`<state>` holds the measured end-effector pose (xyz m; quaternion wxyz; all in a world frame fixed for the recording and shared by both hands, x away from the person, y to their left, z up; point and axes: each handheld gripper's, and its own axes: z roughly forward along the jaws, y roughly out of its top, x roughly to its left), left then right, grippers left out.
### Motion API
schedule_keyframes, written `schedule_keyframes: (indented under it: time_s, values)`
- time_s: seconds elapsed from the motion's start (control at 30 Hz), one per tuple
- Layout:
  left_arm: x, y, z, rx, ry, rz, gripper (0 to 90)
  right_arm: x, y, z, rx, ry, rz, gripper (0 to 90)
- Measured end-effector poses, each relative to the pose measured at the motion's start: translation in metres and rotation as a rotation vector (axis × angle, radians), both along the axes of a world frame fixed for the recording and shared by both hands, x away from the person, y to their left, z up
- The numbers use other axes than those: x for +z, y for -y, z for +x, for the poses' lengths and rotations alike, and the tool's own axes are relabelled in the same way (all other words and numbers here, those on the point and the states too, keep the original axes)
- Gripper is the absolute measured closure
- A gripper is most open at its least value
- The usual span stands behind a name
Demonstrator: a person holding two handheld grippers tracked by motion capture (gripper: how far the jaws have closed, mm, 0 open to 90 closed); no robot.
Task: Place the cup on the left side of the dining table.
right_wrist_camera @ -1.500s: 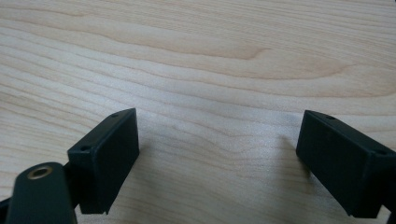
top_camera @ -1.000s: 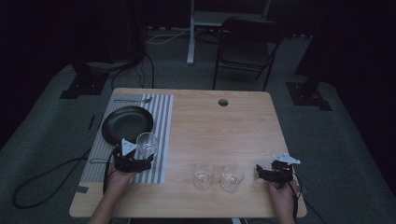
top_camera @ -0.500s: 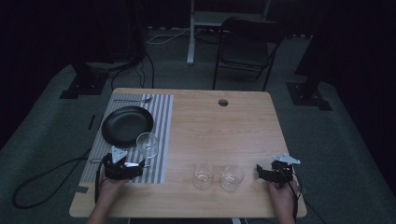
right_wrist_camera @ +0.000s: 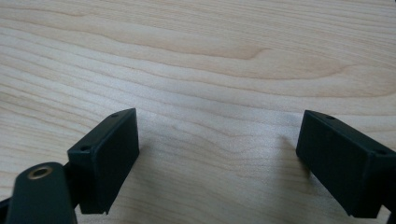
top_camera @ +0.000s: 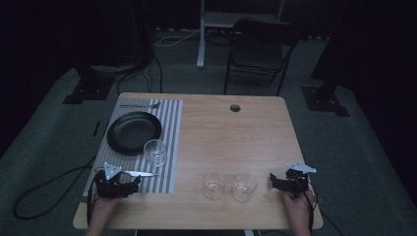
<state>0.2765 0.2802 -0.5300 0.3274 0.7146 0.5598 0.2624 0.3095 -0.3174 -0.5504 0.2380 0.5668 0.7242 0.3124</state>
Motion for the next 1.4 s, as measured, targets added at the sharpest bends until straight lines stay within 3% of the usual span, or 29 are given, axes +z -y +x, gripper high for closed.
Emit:
schedule_keyframes:
  time_s: [0.07, 0.37, 0.53, 0.67, 1.0, 1.4]
  values:
    - [-0.003, -0.008, -0.004, 0.019, -0.011, -0.014, 0.3, 0.0, 0.0, 0.0, 0.0, 0.0, 0.0, 12.7]
    - [-0.007, -0.02, -0.012, 0.088, -0.044, 0.025, 0.3, 0.0, 0.0, 0.0, 0.0, 0.0, 0.0, 12.7]
    - [-0.009, -0.028, -0.017, 0.111, -0.066, -0.029, 0.3, 0.0, 0.0, 0.0, 0.0, 0.0, 0.0, 12.7]
    - [-0.012, -0.033, -0.02, 0.119, -0.081, -0.022, 0.3, 0.0, 0.0, 0.0, 0.0, 0.0, 0.0, 12.7]
    - [-0.016, -0.029, -0.018, 0.118, -0.105, 0.02, 0.3, 0.0, 0.0, 0.0, 0.0, 0.0, 0.0, 12.7]
    - [-0.017, -0.026, -0.017, 0.169, -0.106, 0.017, 0.3, 0.0, 0.0, 0.0, 0.0, 0.0, 0.0, 12.7]
